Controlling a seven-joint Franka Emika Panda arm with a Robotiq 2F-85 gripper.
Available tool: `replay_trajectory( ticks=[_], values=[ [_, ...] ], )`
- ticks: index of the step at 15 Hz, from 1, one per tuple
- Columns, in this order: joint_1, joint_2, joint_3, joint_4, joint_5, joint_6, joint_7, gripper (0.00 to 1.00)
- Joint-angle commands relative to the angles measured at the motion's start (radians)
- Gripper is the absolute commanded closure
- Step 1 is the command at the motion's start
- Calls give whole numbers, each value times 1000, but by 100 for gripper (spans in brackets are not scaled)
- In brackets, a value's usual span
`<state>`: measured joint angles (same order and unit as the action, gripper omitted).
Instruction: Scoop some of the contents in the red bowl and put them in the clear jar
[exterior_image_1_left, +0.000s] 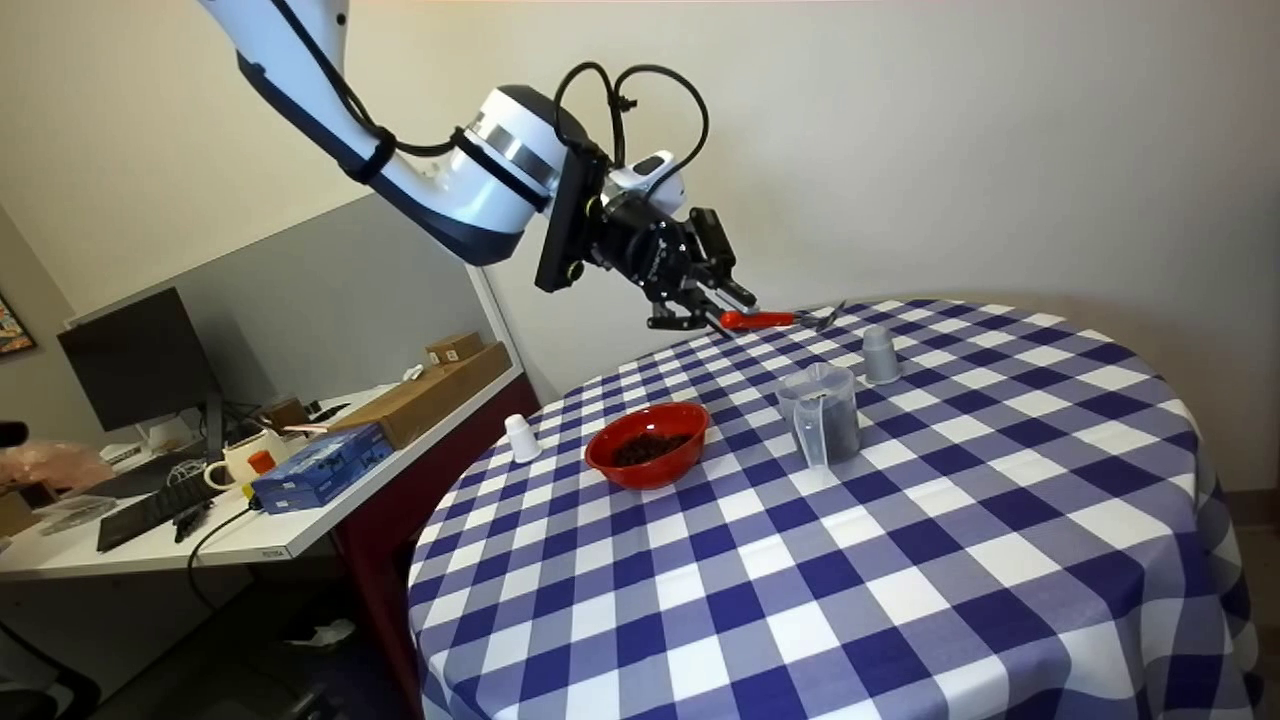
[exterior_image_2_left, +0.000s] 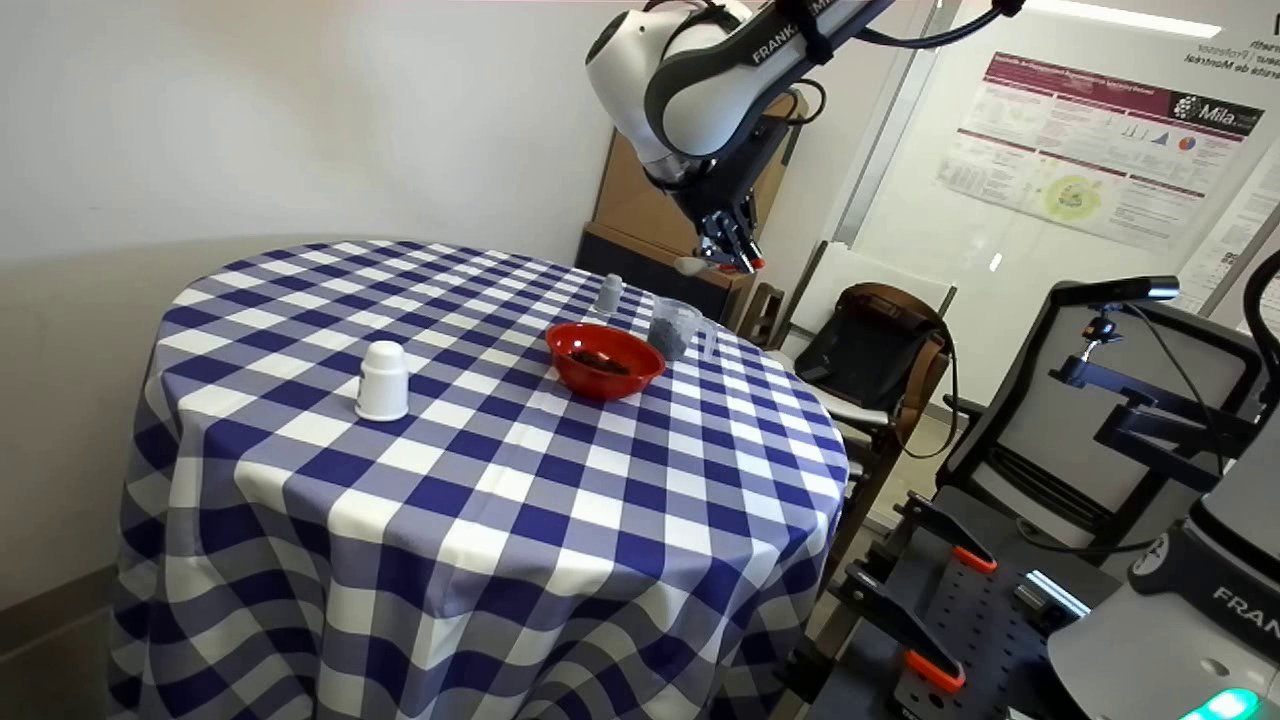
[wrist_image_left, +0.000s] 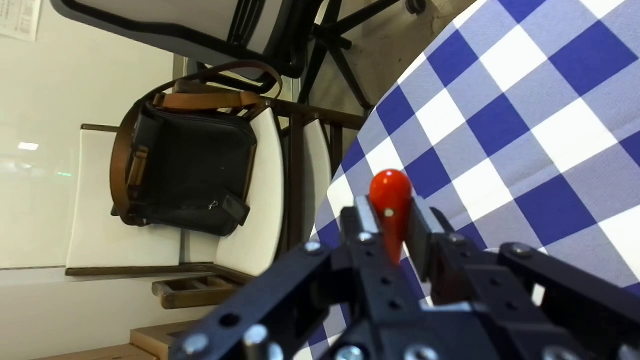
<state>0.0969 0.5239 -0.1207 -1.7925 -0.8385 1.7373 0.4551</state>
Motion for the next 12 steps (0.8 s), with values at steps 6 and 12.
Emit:
replay_trajectory(
  ticks=[6,12],
  values=[
    [-10,-89,65,-13,64,31,4,89],
    [9,-233,134,-112,182,152,-14,89]
  ],
)
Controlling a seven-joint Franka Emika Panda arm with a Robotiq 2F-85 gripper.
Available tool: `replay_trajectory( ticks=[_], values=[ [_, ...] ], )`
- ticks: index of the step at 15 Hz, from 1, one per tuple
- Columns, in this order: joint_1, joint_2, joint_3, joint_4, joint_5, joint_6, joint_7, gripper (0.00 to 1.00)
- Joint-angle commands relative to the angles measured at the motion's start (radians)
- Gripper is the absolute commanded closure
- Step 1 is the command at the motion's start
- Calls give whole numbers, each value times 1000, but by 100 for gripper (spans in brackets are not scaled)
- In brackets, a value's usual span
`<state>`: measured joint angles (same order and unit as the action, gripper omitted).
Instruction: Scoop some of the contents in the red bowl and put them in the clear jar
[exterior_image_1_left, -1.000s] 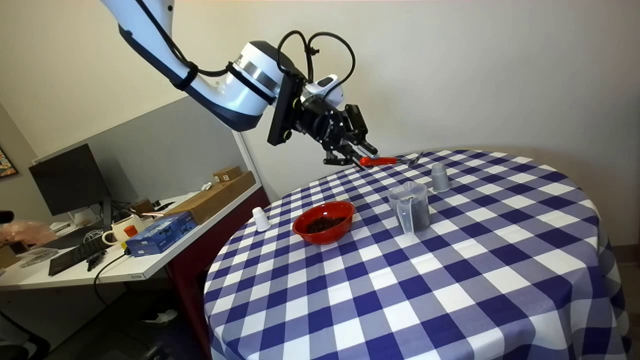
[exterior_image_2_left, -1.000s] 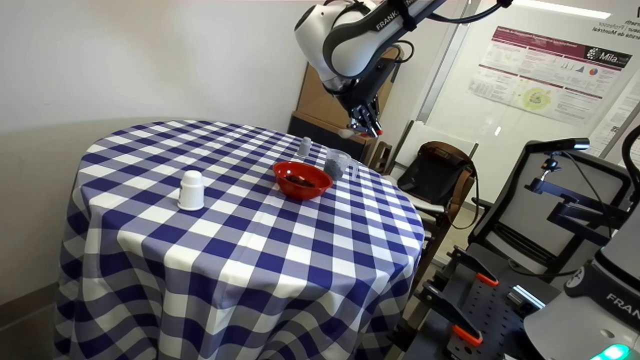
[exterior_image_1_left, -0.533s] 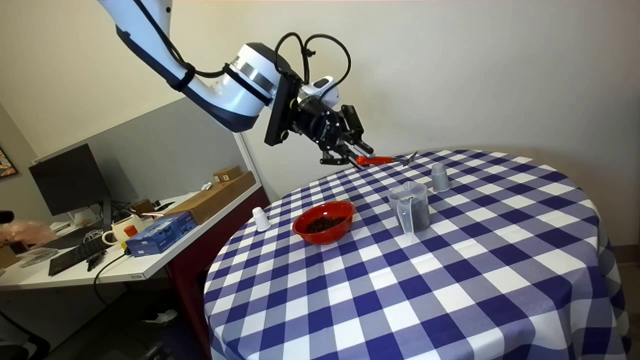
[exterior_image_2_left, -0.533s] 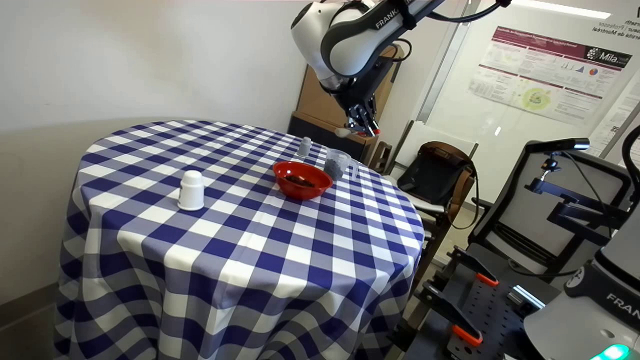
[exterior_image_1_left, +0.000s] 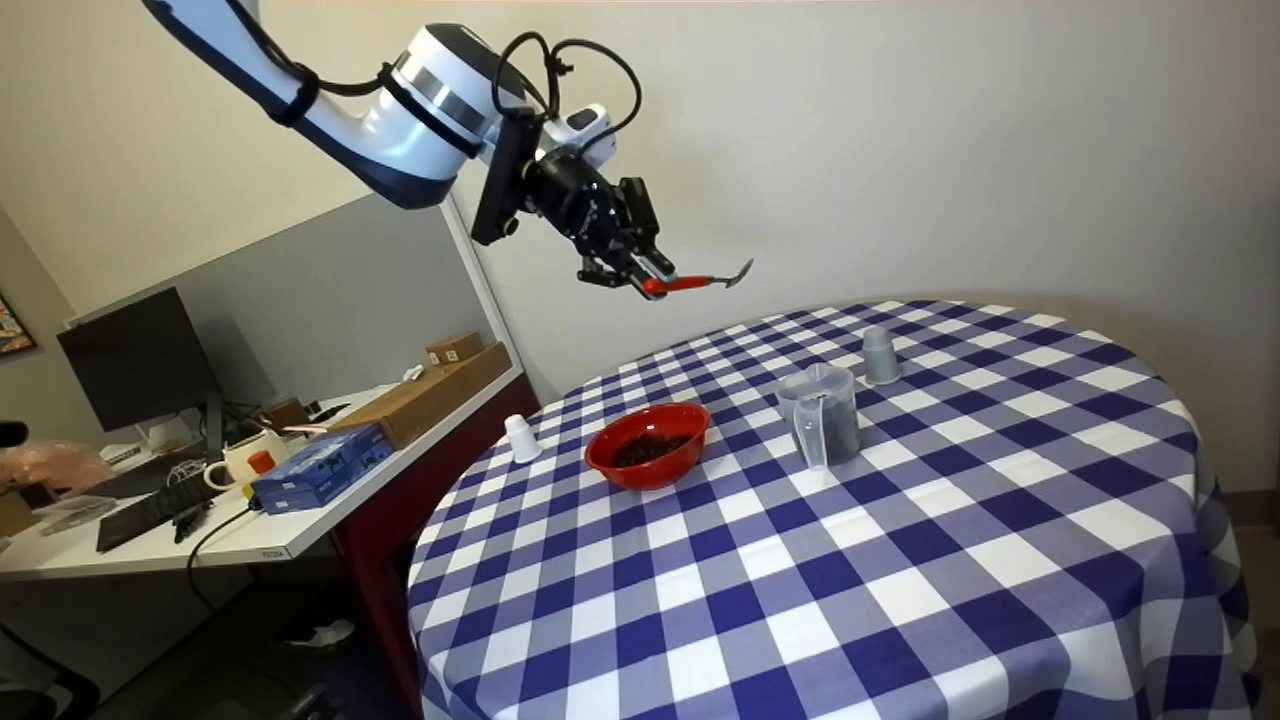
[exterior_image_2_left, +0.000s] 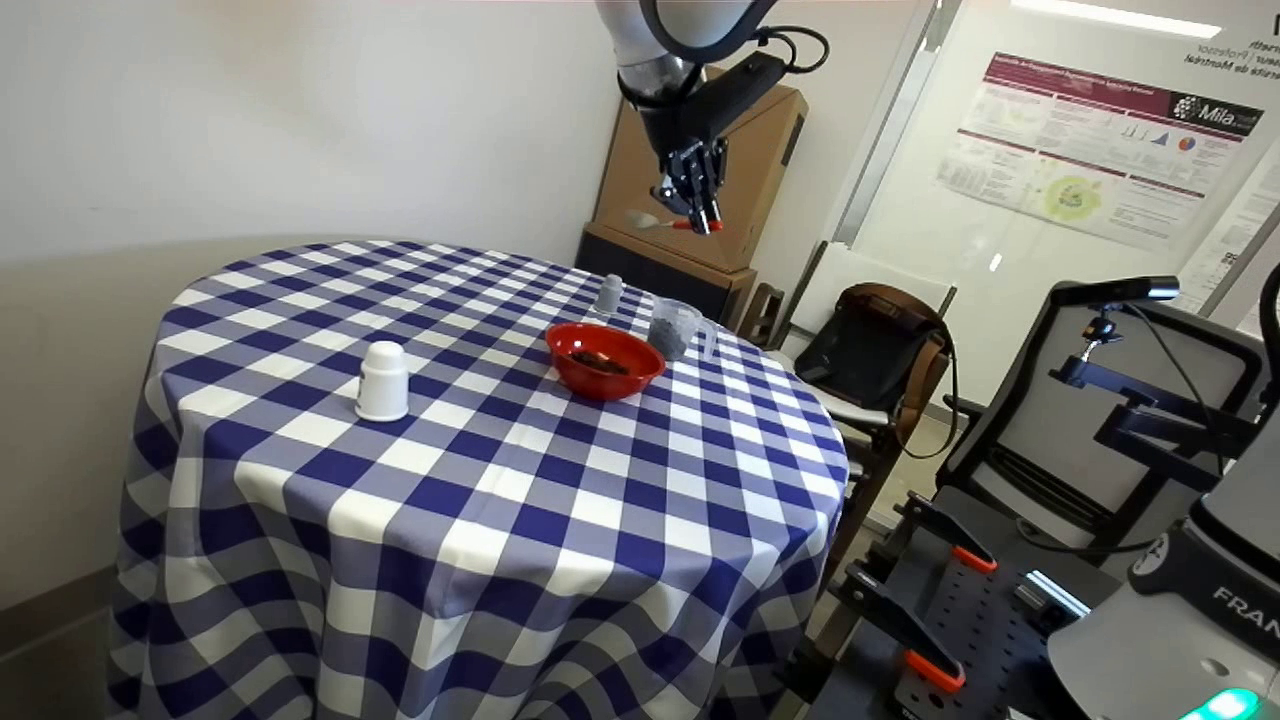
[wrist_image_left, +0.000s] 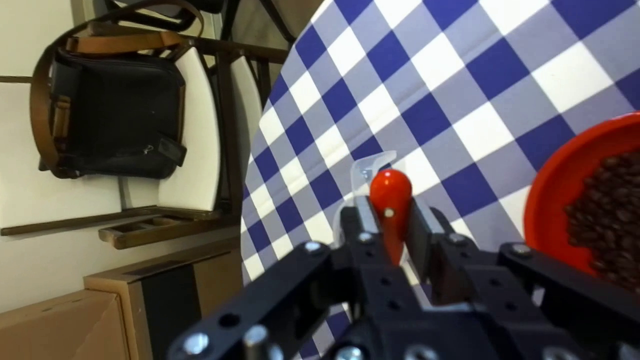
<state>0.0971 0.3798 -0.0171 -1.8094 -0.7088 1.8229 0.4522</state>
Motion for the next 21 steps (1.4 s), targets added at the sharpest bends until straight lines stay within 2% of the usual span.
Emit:
replay_trajectory(
  ticks=[1,6,11,17,21],
  values=[
    [14,-108,44,-126,71,92,-19,89],
    [48,-157,104,-304,178,183,-51,89],
    [64,-141,107,-412,234,224,-52,89],
    [37,-100,70,-405,257,245,-68,89],
    [12,-53,62,-358,328,257,-134,89]
  ],
)
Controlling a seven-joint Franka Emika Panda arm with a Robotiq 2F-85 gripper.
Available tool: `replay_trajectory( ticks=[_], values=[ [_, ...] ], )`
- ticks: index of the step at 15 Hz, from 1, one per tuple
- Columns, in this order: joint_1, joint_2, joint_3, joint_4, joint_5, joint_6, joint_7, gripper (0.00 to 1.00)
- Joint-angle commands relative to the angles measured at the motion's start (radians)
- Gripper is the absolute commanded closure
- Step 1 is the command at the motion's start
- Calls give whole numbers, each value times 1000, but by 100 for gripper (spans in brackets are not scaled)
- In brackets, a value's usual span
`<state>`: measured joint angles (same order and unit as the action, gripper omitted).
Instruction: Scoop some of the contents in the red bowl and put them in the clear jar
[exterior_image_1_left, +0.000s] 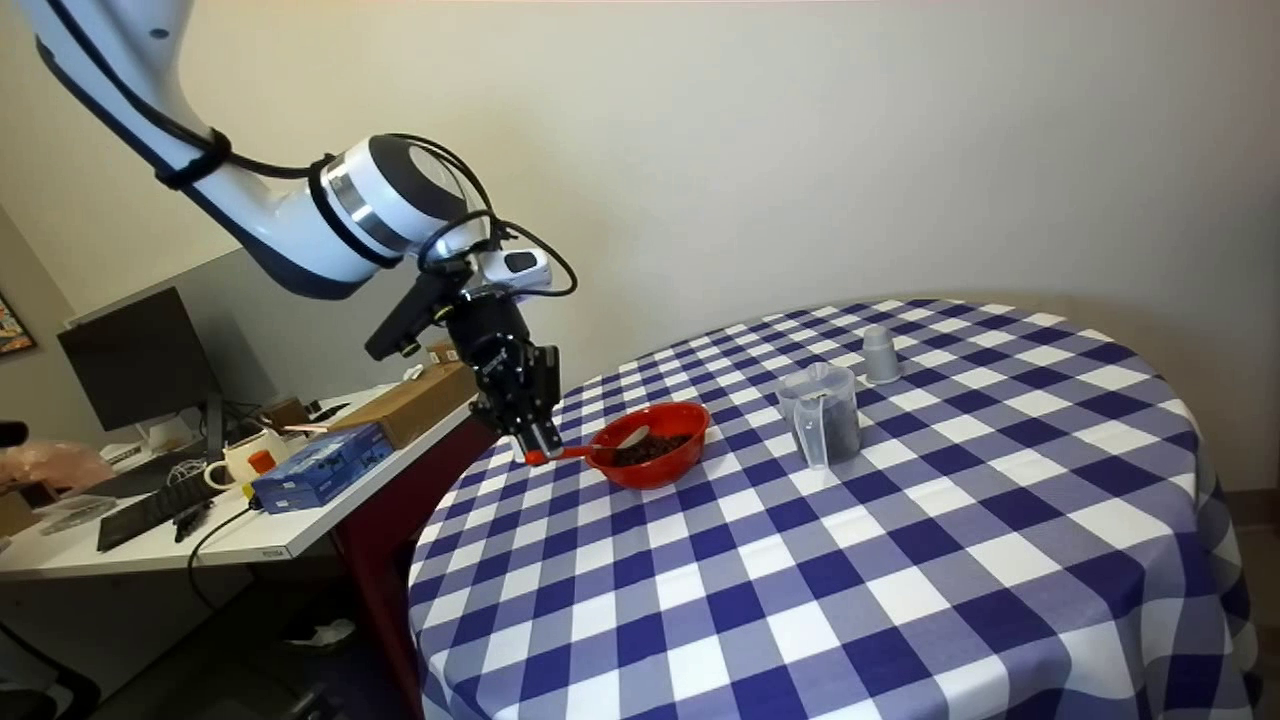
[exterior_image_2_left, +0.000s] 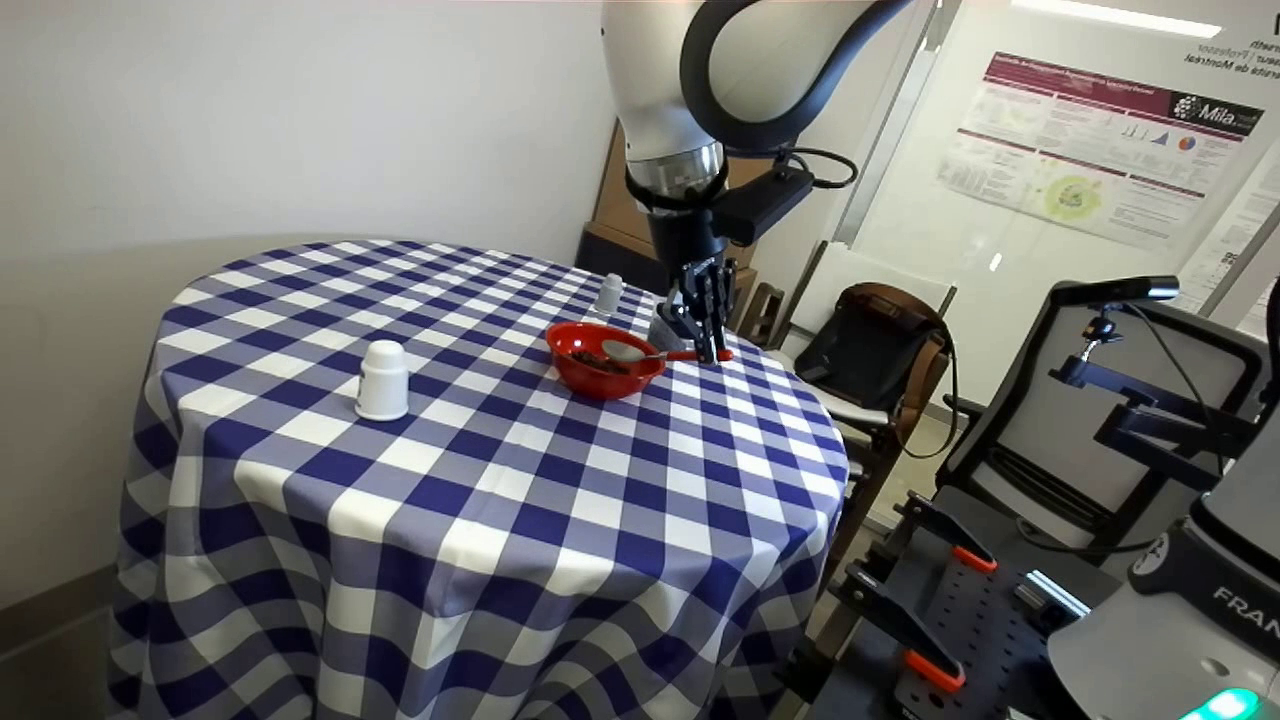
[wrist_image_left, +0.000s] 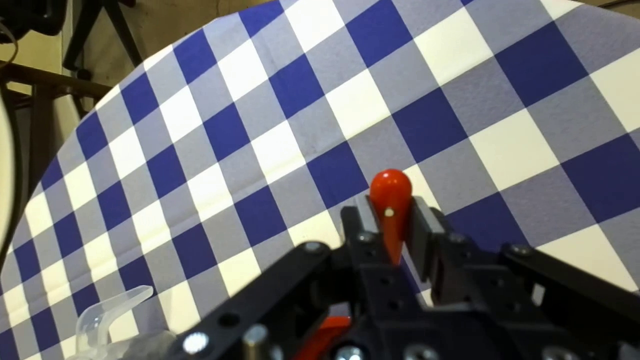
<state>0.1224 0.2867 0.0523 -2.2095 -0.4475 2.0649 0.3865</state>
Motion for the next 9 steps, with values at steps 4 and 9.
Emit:
replay_trajectory(
  ticks=[4,9],
  values=[
    [-23,96,-11,91,129,17,-118,89],
    [-33,158,-27,166,173,21,-146,89]
  ],
)
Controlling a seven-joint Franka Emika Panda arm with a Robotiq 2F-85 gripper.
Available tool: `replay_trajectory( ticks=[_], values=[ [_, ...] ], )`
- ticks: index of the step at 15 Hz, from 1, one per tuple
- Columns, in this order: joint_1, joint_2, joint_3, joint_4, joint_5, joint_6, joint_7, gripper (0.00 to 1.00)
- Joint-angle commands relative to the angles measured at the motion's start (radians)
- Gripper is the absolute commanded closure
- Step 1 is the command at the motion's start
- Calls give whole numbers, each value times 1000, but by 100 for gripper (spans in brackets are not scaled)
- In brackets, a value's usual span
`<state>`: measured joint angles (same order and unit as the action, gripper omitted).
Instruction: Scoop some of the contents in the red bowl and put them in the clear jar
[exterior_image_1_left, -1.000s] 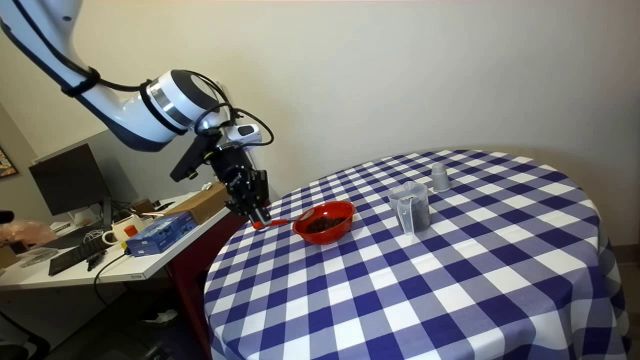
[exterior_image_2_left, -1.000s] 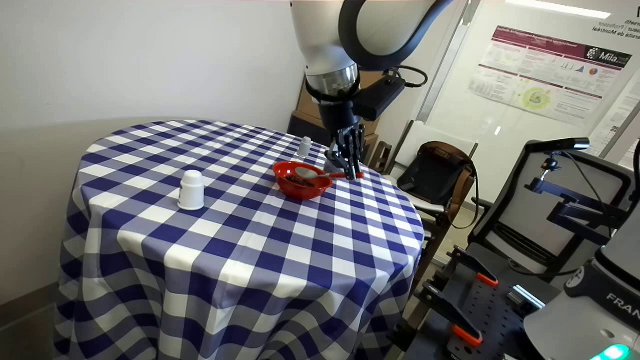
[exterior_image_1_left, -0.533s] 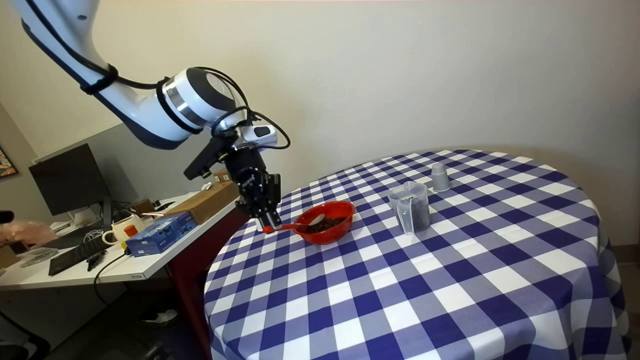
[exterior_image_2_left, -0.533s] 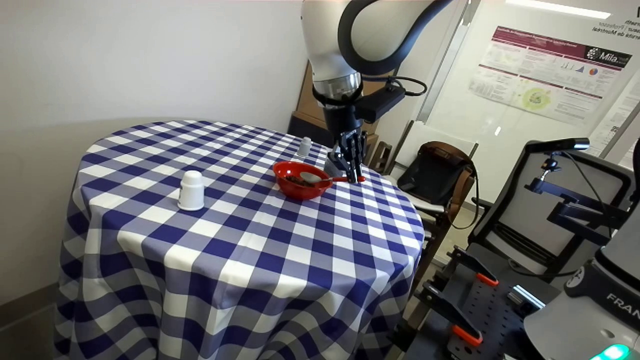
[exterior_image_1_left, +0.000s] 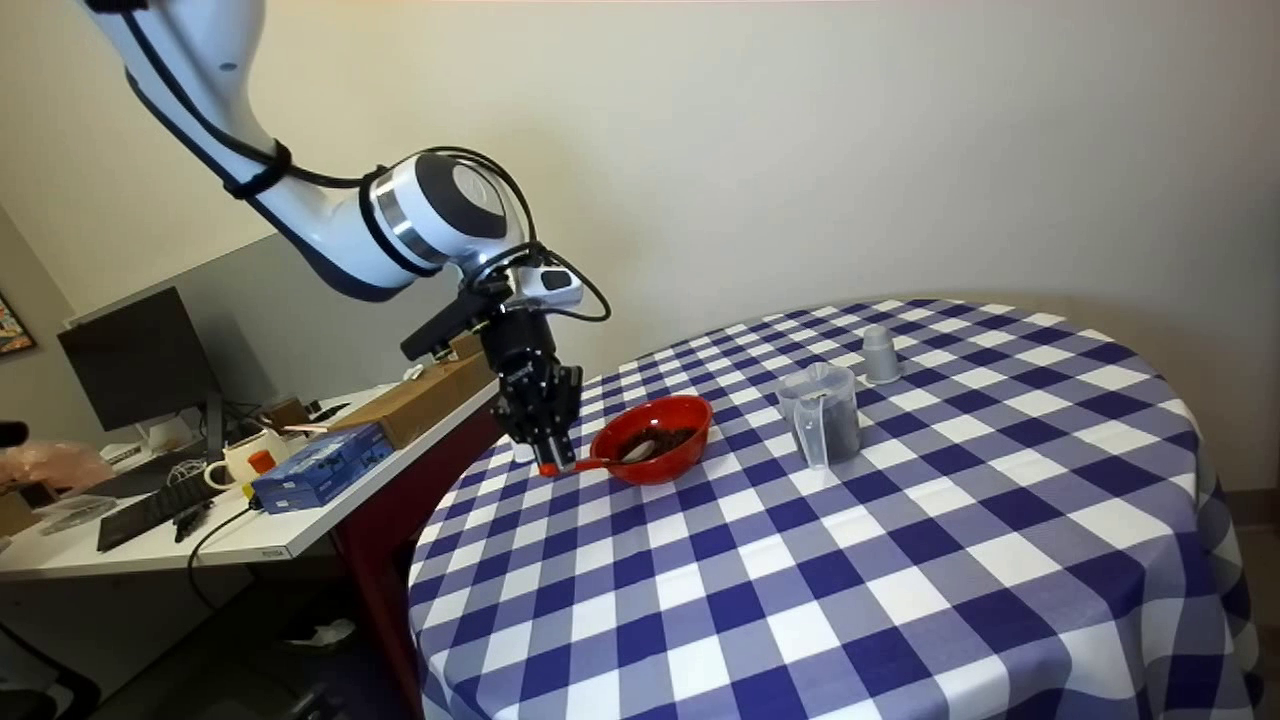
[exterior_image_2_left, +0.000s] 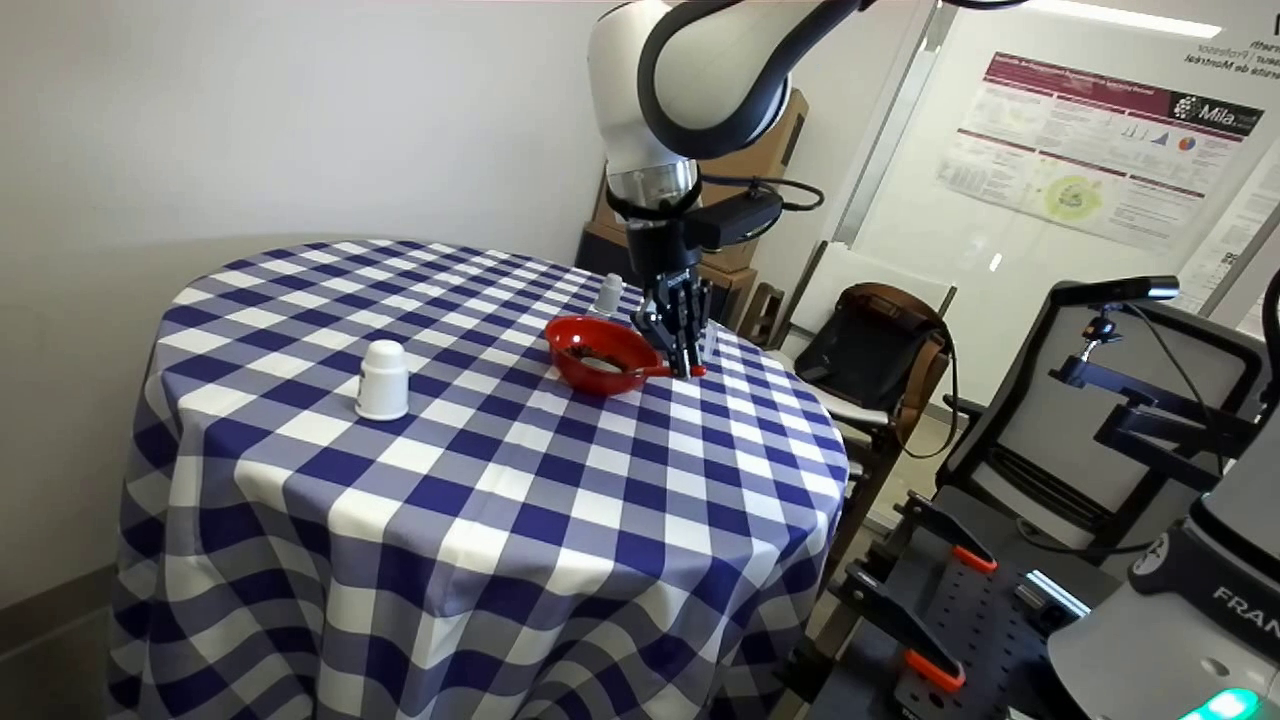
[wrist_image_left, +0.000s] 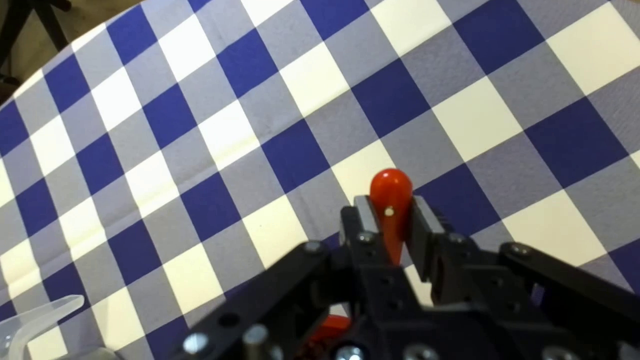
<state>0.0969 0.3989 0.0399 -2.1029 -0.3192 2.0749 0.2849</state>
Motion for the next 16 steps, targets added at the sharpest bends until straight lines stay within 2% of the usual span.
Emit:
replay_trajectory(
  ticks=[1,16],
  values=[
    [-9,55,-17,75,53,8,-48,89],
    [-42,69,-26,170,164,3,-115,89]
  ],
)
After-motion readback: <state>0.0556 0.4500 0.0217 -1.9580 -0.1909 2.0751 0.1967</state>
